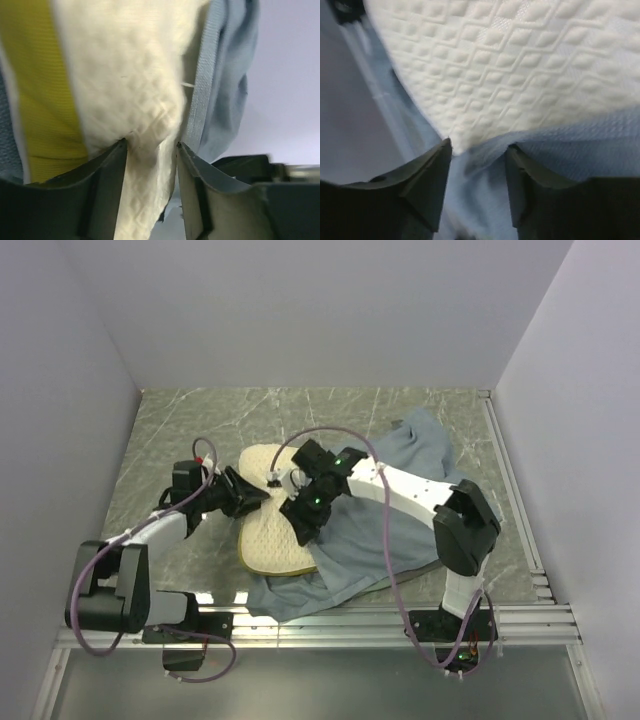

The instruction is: Put the pillow into the pillowcase

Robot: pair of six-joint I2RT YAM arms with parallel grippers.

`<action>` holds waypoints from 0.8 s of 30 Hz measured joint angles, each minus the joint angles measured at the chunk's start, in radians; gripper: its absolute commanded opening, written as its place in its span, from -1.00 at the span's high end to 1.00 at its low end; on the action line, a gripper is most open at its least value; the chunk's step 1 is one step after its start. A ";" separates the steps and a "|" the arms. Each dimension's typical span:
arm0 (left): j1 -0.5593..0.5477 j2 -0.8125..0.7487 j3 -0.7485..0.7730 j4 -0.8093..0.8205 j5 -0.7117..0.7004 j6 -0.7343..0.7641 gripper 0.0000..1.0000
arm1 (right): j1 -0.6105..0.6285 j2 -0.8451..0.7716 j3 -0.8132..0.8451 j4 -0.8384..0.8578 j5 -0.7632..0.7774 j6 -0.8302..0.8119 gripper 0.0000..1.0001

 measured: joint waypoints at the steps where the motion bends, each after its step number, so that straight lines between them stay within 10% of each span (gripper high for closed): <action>1: 0.003 -0.015 0.024 -0.042 0.001 0.034 -0.04 | -0.011 -0.016 0.025 -0.036 -0.013 -0.017 -0.18; 11: 0.114 -0.045 0.408 -0.362 -0.056 0.486 -0.32 | -0.351 0.019 0.474 0.037 0.106 0.109 -0.25; 24: 0.026 0.330 0.564 -0.413 -0.206 0.626 -0.33 | -0.309 0.484 0.754 0.080 0.253 0.331 -0.30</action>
